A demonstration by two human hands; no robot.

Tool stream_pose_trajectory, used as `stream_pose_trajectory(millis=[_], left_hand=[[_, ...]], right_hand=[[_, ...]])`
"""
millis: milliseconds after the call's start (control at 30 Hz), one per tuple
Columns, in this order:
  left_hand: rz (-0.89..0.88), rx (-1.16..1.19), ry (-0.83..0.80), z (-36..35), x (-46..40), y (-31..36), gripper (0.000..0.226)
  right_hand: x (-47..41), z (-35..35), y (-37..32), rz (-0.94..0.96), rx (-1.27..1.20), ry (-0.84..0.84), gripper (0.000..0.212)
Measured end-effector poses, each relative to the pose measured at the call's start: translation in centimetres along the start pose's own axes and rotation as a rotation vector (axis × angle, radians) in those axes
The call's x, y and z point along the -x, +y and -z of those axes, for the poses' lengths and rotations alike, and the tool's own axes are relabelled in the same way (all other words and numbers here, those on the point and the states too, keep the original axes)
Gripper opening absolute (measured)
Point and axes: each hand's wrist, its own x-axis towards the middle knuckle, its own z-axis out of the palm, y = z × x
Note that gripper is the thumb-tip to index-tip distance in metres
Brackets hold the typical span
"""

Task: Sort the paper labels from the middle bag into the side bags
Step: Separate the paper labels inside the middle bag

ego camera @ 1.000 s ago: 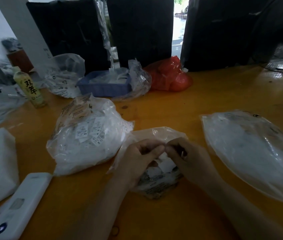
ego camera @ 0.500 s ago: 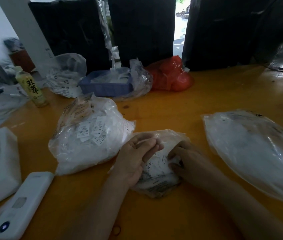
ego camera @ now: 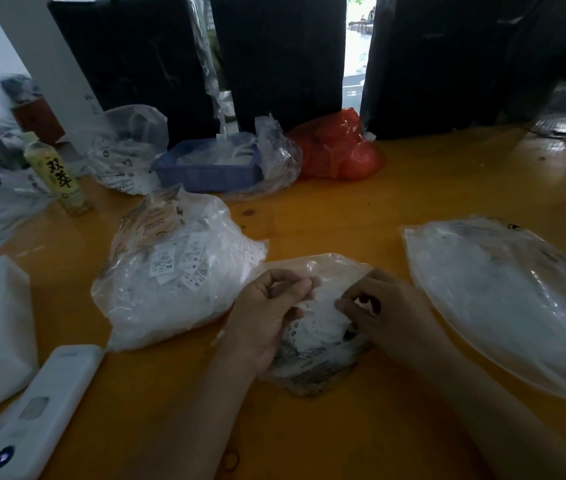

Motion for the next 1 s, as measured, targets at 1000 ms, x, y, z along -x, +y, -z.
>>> stream_pose_trajectory(millis=[1000], left_hand=[[0.063,0.174,0.007,-0.1,-0.3,-0.4,0.035]], right_hand=[[-0.1,0.7,0.1,-0.097,-0.545,0.173,0.010]])
